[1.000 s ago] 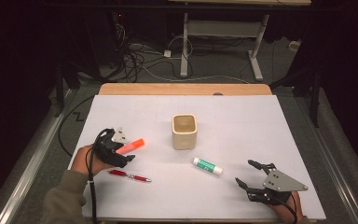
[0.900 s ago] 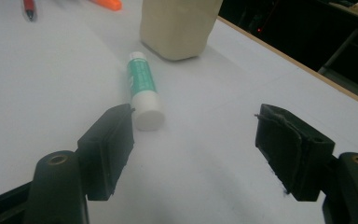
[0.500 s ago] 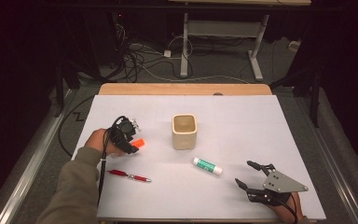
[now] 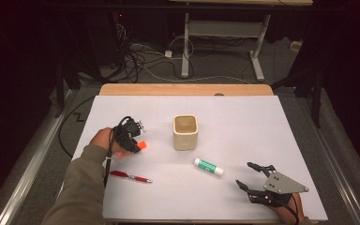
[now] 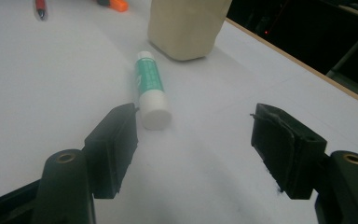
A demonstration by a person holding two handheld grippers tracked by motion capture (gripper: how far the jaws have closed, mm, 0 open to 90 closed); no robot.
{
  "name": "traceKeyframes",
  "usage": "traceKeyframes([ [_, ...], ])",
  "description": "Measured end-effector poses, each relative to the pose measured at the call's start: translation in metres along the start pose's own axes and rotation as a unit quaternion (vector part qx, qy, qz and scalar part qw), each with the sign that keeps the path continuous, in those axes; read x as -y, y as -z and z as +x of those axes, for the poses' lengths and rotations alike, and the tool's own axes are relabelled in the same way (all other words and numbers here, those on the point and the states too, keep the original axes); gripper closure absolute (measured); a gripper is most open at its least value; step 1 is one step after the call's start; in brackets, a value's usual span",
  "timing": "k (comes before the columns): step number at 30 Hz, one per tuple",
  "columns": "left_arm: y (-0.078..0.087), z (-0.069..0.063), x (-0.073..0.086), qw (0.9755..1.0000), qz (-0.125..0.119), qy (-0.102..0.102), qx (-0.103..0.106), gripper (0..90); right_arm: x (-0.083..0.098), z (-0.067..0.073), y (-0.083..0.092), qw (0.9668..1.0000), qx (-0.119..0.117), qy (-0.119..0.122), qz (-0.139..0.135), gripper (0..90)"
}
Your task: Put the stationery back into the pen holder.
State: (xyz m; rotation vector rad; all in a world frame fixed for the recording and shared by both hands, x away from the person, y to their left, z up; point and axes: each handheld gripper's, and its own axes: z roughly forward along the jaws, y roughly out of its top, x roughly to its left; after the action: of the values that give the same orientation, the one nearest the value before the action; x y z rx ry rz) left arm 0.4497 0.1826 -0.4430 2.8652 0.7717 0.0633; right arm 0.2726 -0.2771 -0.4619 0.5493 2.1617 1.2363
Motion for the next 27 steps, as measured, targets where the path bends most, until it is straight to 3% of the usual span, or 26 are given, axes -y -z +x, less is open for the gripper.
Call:
traceKeyframes([
  [7,0.002,-0.003,0.013,0.9986,-0.048,0.017,-0.015,64.9,0.0,-0.001,0.002,1.0,0.002,-0.002,-0.005,32.8],
  [11,0.011,-0.003,0.024,0.9933,-0.103,0.04,-0.036,64.9,-0.001,-0.001,0.002,1.0,0.001,-0.004,-0.007,33.3],
  [13,0.018,-0.004,0.031,0.9884,-0.135,0.051,-0.048,64.9,-0.001,-0.001,0.003,0.9999,0.004,-0.005,-0.008,33.5],
  [16,0.031,-0.007,0.041,0.9796,-0.182,0.058,-0.063,64.9,0.0,-0.002,0.003,0.9999,0.005,-0.008,-0.01,33.6],
  [18,0.037,-0.01,0.048,0.9724,-0.211,0.066,-0.075,64.9,0.0,-0.002,0.003,0.9999,0.005,-0.009,-0.012,33.6],
  [21,0.046,-0.015,0.059,0.9583,-0.258,0.078,-0.095,64.9,-0.001,-0.002,0.004,0.9998,0.01,-0.011,-0.016,33.5],
  [23,0.049,-0.018,0.065,0.9506,-0.28,0.084,-0.103,64.9,-0.001,-0.002,0.005,0.9997,0.011,-0.011,-0.018,33.5],
  [25,0.052,-0.021,0.071,0.9391,-0.315,0.091,-0.104,64.9,-0.001,-0.002,0.005,0.9997,0.012,-0.01,-0.018,33.4],
  [27,0.052,-0.023,0.076,0.9299,-0.338,0.098,-0.107,64.9,-0.001,-0.002,0.005,0.9997,0.014,-0.01,-0.019,33.3],
])
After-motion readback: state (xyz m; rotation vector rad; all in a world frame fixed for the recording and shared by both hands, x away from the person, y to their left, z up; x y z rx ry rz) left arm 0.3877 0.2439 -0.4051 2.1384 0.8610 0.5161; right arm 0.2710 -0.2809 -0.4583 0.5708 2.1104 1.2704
